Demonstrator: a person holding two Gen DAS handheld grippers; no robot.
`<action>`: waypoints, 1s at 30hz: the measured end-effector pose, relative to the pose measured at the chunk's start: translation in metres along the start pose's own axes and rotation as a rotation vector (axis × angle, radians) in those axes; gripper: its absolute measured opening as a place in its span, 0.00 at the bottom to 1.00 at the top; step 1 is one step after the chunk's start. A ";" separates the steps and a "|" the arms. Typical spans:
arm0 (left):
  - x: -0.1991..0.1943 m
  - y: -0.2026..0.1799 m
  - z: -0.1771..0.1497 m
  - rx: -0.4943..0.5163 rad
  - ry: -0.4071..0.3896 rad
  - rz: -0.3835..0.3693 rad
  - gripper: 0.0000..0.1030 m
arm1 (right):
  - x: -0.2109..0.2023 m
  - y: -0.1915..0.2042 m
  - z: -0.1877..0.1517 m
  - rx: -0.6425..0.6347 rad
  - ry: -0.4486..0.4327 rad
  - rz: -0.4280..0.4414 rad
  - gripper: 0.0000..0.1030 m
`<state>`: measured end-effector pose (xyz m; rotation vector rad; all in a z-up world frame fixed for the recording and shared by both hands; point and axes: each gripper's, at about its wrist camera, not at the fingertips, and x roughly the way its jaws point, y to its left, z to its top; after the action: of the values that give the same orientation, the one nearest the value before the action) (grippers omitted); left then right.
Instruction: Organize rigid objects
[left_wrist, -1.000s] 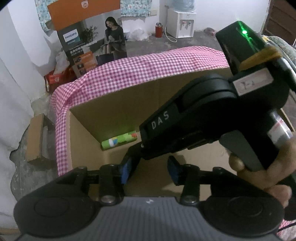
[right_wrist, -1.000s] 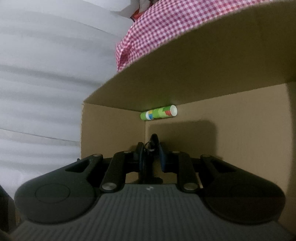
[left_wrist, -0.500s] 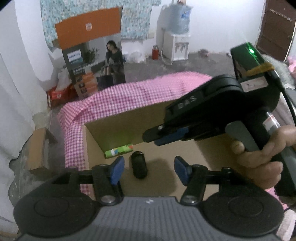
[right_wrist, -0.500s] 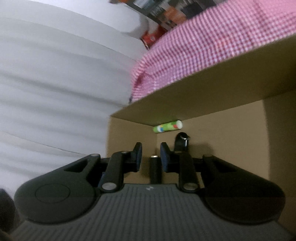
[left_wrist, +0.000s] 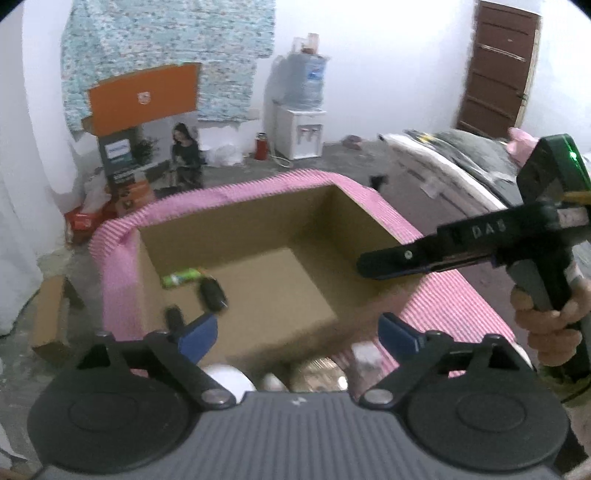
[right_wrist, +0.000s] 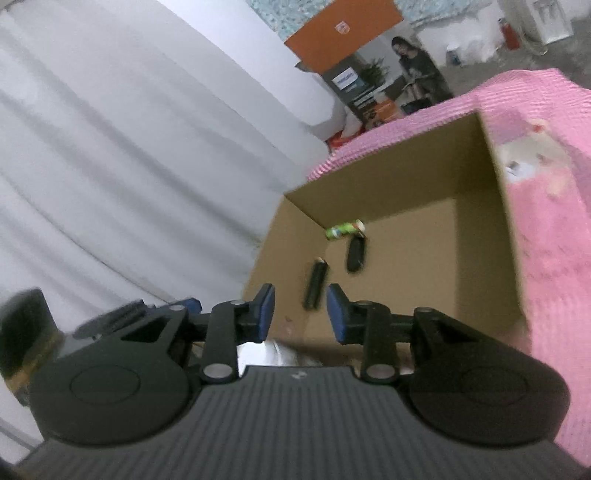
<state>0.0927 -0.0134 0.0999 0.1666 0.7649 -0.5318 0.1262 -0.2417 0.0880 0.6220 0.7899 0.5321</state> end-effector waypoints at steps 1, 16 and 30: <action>0.001 -0.006 -0.009 0.008 0.003 -0.006 0.92 | -0.007 -0.001 -0.014 -0.012 -0.003 -0.016 0.30; 0.073 -0.073 -0.114 0.181 0.133 -0.031 0.61 | 0.058 -0.019 -0.134 -0.185 0.194 -0.245 0.28; 0.106 -0.082 -0.124 0.204 0.187 -0.058 0.54 | 0.088 -0.021 -0.129 -0.244 0.258 -0.293 0.20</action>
<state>0.0378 -0.0852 -0.0590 0.3886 0.8993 -0.6563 0.0816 -0.1596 -0.0390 0.2076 1.0222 0.4346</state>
